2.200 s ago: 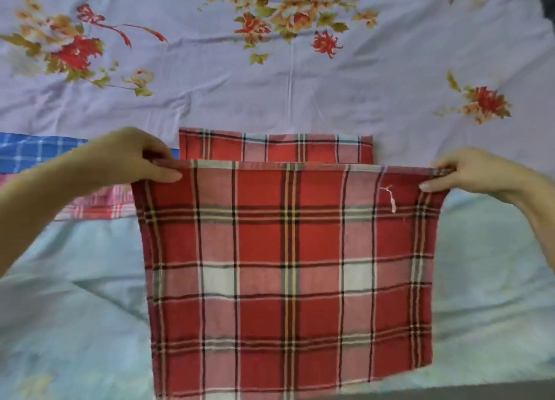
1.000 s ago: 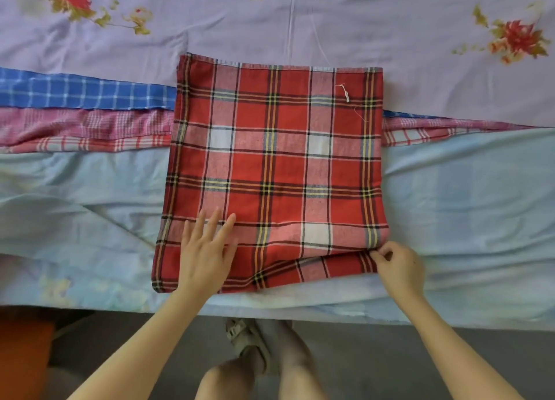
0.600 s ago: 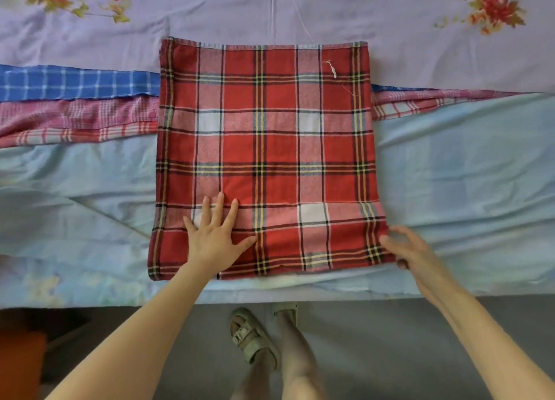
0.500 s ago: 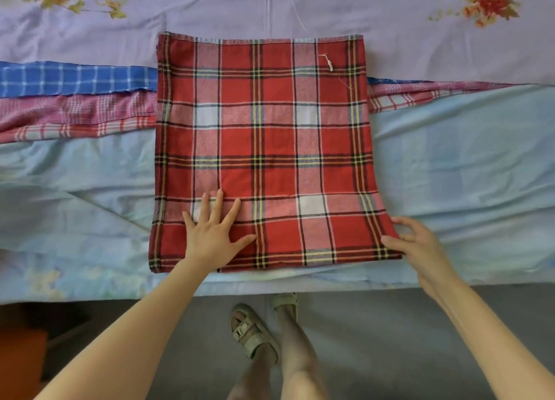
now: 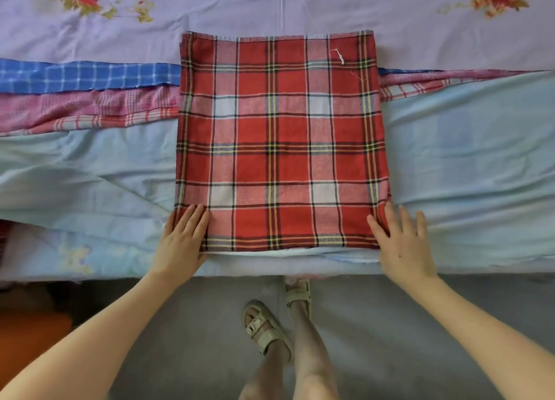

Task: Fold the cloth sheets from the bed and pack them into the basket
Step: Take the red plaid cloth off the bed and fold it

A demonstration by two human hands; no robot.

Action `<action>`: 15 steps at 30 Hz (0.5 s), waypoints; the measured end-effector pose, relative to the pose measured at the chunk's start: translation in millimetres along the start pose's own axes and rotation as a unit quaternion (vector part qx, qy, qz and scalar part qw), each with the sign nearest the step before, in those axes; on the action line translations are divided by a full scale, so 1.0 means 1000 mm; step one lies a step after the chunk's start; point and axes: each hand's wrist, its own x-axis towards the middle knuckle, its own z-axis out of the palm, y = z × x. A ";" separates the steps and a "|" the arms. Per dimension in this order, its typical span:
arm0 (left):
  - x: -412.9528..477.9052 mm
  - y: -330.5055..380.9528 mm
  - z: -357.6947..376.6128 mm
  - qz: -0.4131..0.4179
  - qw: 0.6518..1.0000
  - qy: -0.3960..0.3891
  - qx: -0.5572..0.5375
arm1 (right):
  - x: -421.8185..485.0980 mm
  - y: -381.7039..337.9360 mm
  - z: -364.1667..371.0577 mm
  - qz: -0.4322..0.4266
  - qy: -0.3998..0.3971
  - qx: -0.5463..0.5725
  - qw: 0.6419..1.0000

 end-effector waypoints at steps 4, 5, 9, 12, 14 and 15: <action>-0.001 -0.009 -0.001 -0.006 0.999 -0.033 -0.007 | 0.012 0.017 -0.004 0.006 -0.031 -0.007 0.999; -0.001 -0.011 -0.002 0.000 0.999 -0.049 -0.014 | 0.012 0.022 -0.004 -0.016 -0.046 -0.005 0.999; -0.001 -0.006 -0.017 -0.002 0.998 -0.062 -0.009 | 0.014 0.037 -0.022 0.000 -0.066 0.143 0.987; 0.004 0.014 -0.022 0.052 0.999 0.014 0.002 | 0.016 0.045 -0.055 0.031 0.000 0.319 0.947; 0.011 0.030 -0.026 0.050 0.998 0.030 -0.017 | 0.014 0.042 -0.082 0.011 0.069 0.400 0.914; 0.013 0.035 -0.031 0.031 0.998 0.037 -0.046 | 0.013 0.040 -0.093 0.004 0.081 0.423 0.902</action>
